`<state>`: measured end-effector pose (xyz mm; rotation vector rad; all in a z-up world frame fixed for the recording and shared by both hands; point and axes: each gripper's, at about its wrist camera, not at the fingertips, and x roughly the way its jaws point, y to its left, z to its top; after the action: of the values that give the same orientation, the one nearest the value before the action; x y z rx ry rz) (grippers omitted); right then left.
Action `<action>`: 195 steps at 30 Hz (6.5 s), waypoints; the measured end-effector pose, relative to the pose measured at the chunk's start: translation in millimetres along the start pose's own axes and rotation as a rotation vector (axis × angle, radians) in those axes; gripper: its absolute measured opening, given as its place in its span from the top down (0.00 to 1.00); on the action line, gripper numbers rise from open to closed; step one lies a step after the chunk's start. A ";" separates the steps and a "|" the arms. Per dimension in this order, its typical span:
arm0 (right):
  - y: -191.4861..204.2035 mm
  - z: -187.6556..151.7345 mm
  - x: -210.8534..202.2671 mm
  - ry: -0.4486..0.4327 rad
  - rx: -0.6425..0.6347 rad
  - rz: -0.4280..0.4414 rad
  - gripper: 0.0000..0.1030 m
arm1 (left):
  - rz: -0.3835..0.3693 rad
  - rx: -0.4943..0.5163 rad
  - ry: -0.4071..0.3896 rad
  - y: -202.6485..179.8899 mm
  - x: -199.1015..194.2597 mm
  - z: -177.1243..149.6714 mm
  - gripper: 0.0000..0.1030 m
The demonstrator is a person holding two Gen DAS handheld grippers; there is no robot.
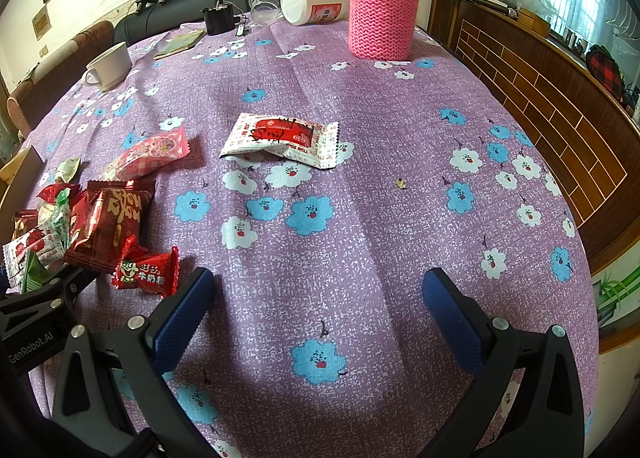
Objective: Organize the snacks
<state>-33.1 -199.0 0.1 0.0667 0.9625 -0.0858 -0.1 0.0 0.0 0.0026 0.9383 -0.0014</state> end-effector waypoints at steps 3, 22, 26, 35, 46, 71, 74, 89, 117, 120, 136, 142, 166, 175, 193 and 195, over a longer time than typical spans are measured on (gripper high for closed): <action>0.1 -0.2 -0.3 0.000 0.000 -0.001 0.00 | 0.000 0.000 0.000 0.0 0.0 0.0 0.00; -0.4 -5.6 -6.2 0.069 0.019 -0.008 0.00 | -0.093 0.099 0.141 -11.6 -13.2 -0.9 0.20; -0.4 -7.4 -7.0 0.064 0.022 -0.004 0.00 | -0.261 0.048 0.073 0.5 -53.6 -3.8 0.28; 0.9 -7.6 -8.2 0.060 0.027 -0.016 0.00 | -0.409 0.013 -0.007 83.0 -115.8 -48.5 0.36; 69.8 -4.3 -64.8 -0.011 -0.152 0.285 0.21 | -0.424 -0.002 -0.040 122.6 -106.9 -67.1 0.71; 120.1 -30.4 -34.0 0.030 -0.229 0.398 0.52 | -0.261 0.059 -0.032 100.2 -76.7 -46.3 0.58; 119.2 -31.2 -34.3 0.022 -0.228 0.403 0.51 | -0.243 0.049 -0.048 107.6 -79.0 -44.0 0.51; 115.4 -32.6 -35.4 0.005 -0.203 0.427 0.51 | -0.306 0.001 -0.002 109.6 -59.2 -44.4 0.72; 92.0 -36.9 -70.4 -0.164 -0.116 0.401 0.57 | -0.152 -0.237 -0.257 250.6 -147.4 -60.4 0.72; 91.7 -39.5 -84.7 -0.171 -0.117 0.404 0.57 | -0.143 -0.252 -0.249 265.4 -138.0 -57.9 0.72; 333.6 -22.6 -106.5 0.146 -0.423 0.855 0.57 | -0.027 -0.317 -0.139 338.3 -104.1 -55.5 0.71; 412.7 -53.8 -80.5 0.217 -0.523 0.798 0.56 | -0.114 -0.382 -0.174 359.3 -116.6 -67.6 0.51; 277.8 -30.1 -123.7 -0.198 -0.257 0.677 0.16 | -0.132 -0.382 -0.300 288.6 -178.7 -76.5 0.31; 226.7 -15.9 -104.5 -0.289 -0.211 0.513 0.16 | -0.038 -0.313 -0.320 257.8 -217.8 -76.5 0.31; 180.1 -7.0 -110.8 -0.353 -0.129 0.532 0.16 | -0.087 -0.303 -0.291 222.5 -198.0 -62.0 0.31; 168.1 -8.7 -119.7 -0.371 -0.140 0.519 0.16 | -0.162 -0.286 -0.259 208.2 -174.9 -56.6 0.32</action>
<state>-91.0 -25.8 96.6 0.1636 0.5556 0.4343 -148.6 208.3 108.0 -0.3317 0.6714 -0.0170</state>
